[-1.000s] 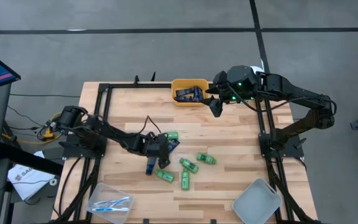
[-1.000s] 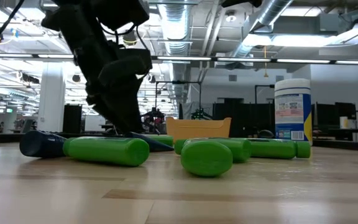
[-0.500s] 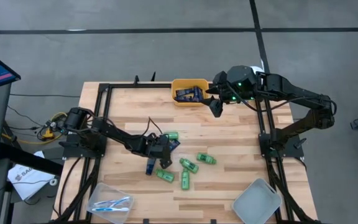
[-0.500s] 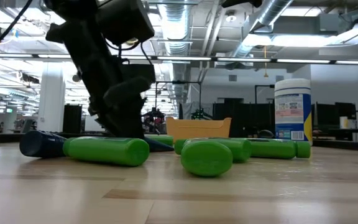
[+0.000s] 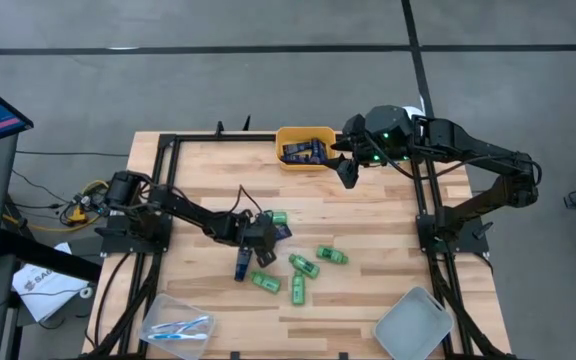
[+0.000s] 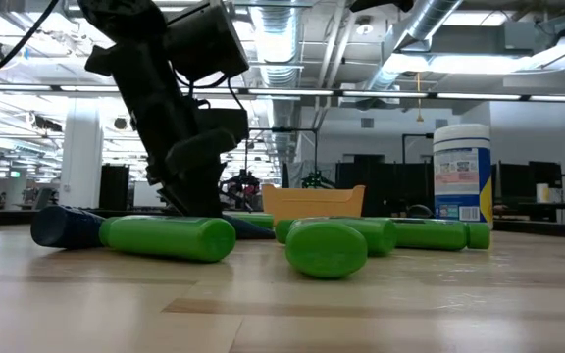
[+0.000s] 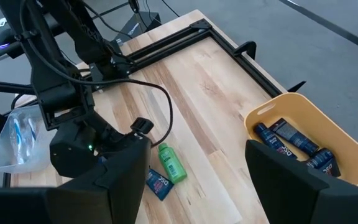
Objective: Pick & Place Travel size toiletries
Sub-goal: Put the shave cream into the yellow bin
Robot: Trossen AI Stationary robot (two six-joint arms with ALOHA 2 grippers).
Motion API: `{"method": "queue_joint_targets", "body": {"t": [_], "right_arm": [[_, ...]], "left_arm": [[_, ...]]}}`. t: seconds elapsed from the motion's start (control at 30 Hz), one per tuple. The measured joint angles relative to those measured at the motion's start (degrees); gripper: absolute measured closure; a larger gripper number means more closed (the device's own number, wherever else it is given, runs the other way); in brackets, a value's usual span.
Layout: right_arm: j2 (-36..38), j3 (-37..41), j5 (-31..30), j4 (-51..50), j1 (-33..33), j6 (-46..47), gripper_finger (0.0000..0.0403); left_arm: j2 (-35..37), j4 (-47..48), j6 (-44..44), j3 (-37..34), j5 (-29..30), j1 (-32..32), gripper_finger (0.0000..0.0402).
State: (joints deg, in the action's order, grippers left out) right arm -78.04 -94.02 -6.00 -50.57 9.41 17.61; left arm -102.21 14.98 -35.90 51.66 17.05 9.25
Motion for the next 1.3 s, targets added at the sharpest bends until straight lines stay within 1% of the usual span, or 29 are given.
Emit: {"method": "queue_joint_targets", "body": {"t": [0.23,0.37,0.5,0.6,0.7,0.8,0.9,1.0,1.13,1.2,1.3], "right_arm": [[0.0,0.0,0.0,0.02,0.0,-0.13,0.0148],[0.0,0.0,0.0,0.04,0.0,-0.52,0.0148],[0.01,0.0,0.0,0.12,-0.01,-1.09,0.0148],[0.02,0.0,0.0,0.16,0.0,-1.09,0.0148],[0.0,0.0,0.0,0.24,0.0,-1.07,0.0148],[0.0,0.0,0.0,0.76,0.0,-1.07,0.0148],[0.02,0.02,0.0,1.91,-0.02,-1.07,0.0148],[0.02,0.02,0.0,3.35,0.0,-1.05,0.0148],[0.02,0.0,0.0,3.63,0.07,-0.96,0.0148],[0.02,0.01,0.0,3.63,0.15,-0.67,0.0148],[0.02,0.0,0.0,3.63,0.17,-0.65,0.0148]], "left_arm": [[1.45,0.85,0.17,-0.05,-2.3,-1.29,0.0279],[2.92,0.94,0.98,-0.02,-4.64,-2.7,0.0274],[6.61,0.68,1.57,-0.02,-5.52,-4.42,0.0279],[10.93,0.34,3.87,-0.02,-5.17,-6.59,0.0277],[15.72,-0.13,7.06,-0.02,-3.61,-10.38,0.0277],[19.6,-1.91,10.81,-0.02,-1.98,-15.84,0.0278],[21.73,-5.65,15.06,0.04,-3.26,-22.3,0.0277],[21.71,-11.32,17.21,0.03,-7.66,-28.64,0.0277],[19.04,-18.08,18.41,1.56,-13.83,-35.33,0.0277],[16.72,-19.17,20.11,3.55,-16.57,-37.56,0.0277],[12.68,-19.52,23.23,7.77,-18.91,-39.32,0.0277]]}}
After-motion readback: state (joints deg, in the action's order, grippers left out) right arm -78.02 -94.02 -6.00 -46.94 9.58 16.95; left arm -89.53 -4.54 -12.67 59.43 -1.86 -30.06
